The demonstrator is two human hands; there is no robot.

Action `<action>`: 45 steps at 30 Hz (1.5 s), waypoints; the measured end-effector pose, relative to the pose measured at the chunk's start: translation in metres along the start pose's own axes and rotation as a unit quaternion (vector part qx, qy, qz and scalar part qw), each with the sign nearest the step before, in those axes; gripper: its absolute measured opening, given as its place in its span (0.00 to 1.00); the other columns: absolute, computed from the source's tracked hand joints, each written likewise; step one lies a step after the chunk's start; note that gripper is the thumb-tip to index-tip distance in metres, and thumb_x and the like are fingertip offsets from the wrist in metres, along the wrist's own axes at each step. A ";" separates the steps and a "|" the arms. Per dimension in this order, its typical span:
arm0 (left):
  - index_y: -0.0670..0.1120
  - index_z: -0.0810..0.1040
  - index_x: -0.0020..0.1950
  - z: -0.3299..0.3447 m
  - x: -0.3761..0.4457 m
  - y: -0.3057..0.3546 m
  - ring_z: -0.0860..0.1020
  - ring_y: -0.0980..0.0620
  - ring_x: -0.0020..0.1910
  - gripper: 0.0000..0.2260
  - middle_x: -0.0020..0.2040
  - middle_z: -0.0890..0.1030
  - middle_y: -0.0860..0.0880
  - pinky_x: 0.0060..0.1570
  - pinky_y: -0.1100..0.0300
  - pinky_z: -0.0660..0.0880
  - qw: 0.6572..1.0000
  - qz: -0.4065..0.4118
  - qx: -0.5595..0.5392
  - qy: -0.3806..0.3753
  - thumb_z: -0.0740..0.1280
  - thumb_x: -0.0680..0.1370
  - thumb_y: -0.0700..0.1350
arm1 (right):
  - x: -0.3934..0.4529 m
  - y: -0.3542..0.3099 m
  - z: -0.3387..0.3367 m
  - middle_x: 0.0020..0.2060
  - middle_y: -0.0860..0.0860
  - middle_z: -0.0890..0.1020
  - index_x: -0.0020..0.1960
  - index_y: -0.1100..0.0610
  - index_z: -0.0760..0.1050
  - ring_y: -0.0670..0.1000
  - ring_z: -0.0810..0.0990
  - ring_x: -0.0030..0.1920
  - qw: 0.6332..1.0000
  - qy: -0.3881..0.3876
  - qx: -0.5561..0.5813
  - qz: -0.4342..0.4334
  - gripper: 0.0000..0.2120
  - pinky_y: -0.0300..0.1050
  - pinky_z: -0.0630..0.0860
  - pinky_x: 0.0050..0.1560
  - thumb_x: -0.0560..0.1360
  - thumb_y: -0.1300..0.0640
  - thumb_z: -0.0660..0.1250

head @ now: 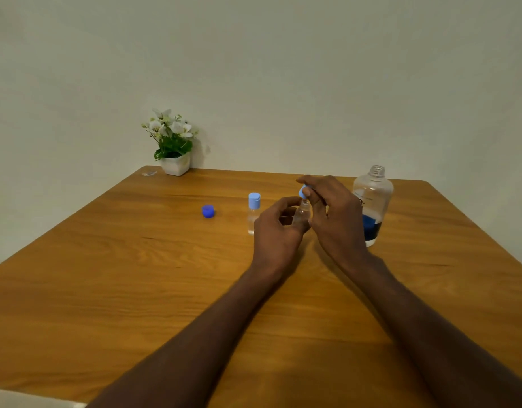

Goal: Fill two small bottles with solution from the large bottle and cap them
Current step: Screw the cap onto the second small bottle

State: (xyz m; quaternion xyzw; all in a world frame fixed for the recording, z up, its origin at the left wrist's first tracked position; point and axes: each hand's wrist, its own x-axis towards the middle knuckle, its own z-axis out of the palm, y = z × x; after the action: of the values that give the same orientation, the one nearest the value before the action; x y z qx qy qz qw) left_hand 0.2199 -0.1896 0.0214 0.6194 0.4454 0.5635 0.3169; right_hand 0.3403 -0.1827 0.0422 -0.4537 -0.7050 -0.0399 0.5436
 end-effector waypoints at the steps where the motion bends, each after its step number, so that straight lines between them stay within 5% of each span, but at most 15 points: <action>1: 0.48 0.81 0.66 0.000 0.000 0.000 0.83 0.57 0.54 0.15 0.56 0.86 0.52 0.56 0.54 0.82 1.000 0.000 -0.004 0.006 0.73 0.80 0.44 | 0.000 0.001 0.000 0.57 0.55 0.85 0.65 0.60 0.81 0.53 0.82 0.57 1.000 -0.012 -0.011 -0.003 0.13 0.48 0.80 0.56 0.82 0.64 0.67; 7: 0.47 0.81 0.68 0.000 0.000 0.001 0.83 0.55 0.55 0.16 0.58 0.85 0.50 0.58 0.52 0.82 1.000 -0.024 -0.015 0.008 0.73 0.80 0.42 | 0.001 -0.002 0.000 0.58 0.54 0.85 0.65 0.59 0.82 0.48 0.82 0.57 1.000 -0.019 0.003 0.021 0.13 0.28 0.74 0.56 0.83 0.64 0.66; 10: 0.47 0.81 0.69 -0.002 0.001 0.001 0.82 0.52 0.58 0.18 0.59 0.85 0.48 0.60 0.49 0.81 0.999 -0.039 -0.024 0.008 0.74 0.78 0.41 | 0.002 -0.001 -0.001 0.59 0.53 0.84 0.65 0.59 0.82 0.45 0.80 0.58 0.999 -0.018 0.025 0.039 0.13 0.26 0.73 0.56 0.83 0.63 0.65; 20: 0.47 0.80 0.70 -0.006 0.000 0.001 0.81 0.52 0.61 0.18 0.62 0.84 0.50 0.63 0.49 0.79 0.998 -0.048 -0.046 0.006 0.70 0.80 0.37 | 0.003 0.003 -0.006 0.57 0.45 0.81 0.67 0.55 0.80 0.36 0.78 0.54 0.998 -0.055 0.033 0.023 0.14 0.27 0.76 0.51 0.82 0.60 0.67; 25: 0.47 0.81 0.68 -0.007 -0.001 0.000 0.80 0.54 0.61 0.17 0.61 0.85 0.51 0.64 0.54 0.77 0.999 -0.023 -0.029 0.006 0.71 0.80 0.37 | 0.004 0.004 -0.010 0.55 0.49 0.84 0.62 0.56 0.82 0.45 0.82 0.52 0.998 -0.054 0.014 0.014 0.11 0.41 0.81 0.50 0.81 0.59 0.70; 29: 0.46 0.82 0.66 -0.007 -0.001 -0.001 0.81 0.56 0.58 0.16 0.58 0.86 0.52 0.61 0.60 0.77 1.000 -0.013 -0.017 0.011 0.71 0.79 0.37 | 0.005 0.002 -0.014 0.56 0.53 0.85 0.62 0.59 0.83 0.49 0.83 0.53 0.997 -0.082 0.007 -0.006 0.12 0.41 0.82 0.51 0.80 0.62 0.70; 37: 0.47 0.82 0.66 -0.006 -0.001 -0.003 0.81 0.54 0.61 0.17 0.59 0.85 0.51 0.65 0.53 0.77 1.000 -0.014 -0.007 0.005 0.72 0.78 0.36 | 0.007 0.004 -0.016 0.53 0.52 0.83 0.63 0.58 0.83 0.49 0.80 0.43 0.995 -0.096 -0.022 0.004 0.13 0.43 0.80 0.45 0.80 0.57 0.72; 45: 0.46 0.82 0.66 -0.006 0.000 -0.004 0.81 0.53 0.61 0.17 0.59 0.85 0.50 0.66 0.50 0.77 1.000 -0.022 -0.006 0.008 0.73 0.77 0.36 | 0.006 0.006 -0.018 0.54 0.51 0.84 0.61 0.58 0.82 0.49 0.80 0.44 0.994 -0.105 -0.022 -0.010 0.12 0.47 0.81 0.45 0.78 0.58 0.73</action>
State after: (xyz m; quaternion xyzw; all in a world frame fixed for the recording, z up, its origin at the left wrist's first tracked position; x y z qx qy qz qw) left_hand 0.2137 -0.1887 0.0187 0.6029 0.4579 0.5642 0.3295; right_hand 0.3577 -0.1862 0.0517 -0.4600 -0.7617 -0.0133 0.4560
